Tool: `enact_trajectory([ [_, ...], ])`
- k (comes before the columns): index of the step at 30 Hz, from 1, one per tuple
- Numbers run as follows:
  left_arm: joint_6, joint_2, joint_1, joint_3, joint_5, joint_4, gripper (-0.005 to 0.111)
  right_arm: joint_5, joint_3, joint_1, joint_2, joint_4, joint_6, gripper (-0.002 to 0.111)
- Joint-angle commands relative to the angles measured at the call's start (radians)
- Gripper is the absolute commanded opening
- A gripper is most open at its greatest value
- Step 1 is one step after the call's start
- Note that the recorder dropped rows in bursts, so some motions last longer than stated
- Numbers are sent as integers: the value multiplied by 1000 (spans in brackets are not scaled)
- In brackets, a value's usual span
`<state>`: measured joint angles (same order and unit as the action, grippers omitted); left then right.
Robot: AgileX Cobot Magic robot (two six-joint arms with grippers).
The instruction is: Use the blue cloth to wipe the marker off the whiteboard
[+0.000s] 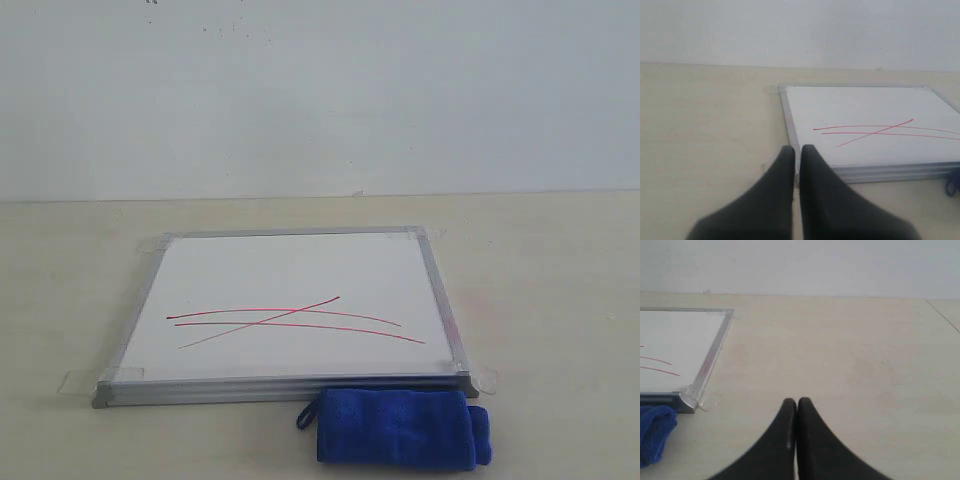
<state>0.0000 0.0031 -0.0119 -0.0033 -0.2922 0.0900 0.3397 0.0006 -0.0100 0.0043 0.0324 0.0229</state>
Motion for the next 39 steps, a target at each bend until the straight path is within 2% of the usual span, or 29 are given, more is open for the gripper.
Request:
enact_trajectory([
  [1, 0, -3, 2, 3, 3, -1, 4, -6, -1, -1, -4, 4, -3, 0],
  [22, 0, -3, 2, 3, 3, -1, 4, -25, -1, -1, -4, 4, -41, 0],
  [25, 0, -3, 2, 3, 3, -1, 4, -80, -1, -1, -4, 7, -128, 0],
  [31, 0, -3, 2, 3, 3, -1, 4, -320, -1, -1, -4, 3, -103, 0],
  [39, 0, -3, 2, 3, 3, -1, 4, -511, -1, -1, -4, 3, -103, 0],
])
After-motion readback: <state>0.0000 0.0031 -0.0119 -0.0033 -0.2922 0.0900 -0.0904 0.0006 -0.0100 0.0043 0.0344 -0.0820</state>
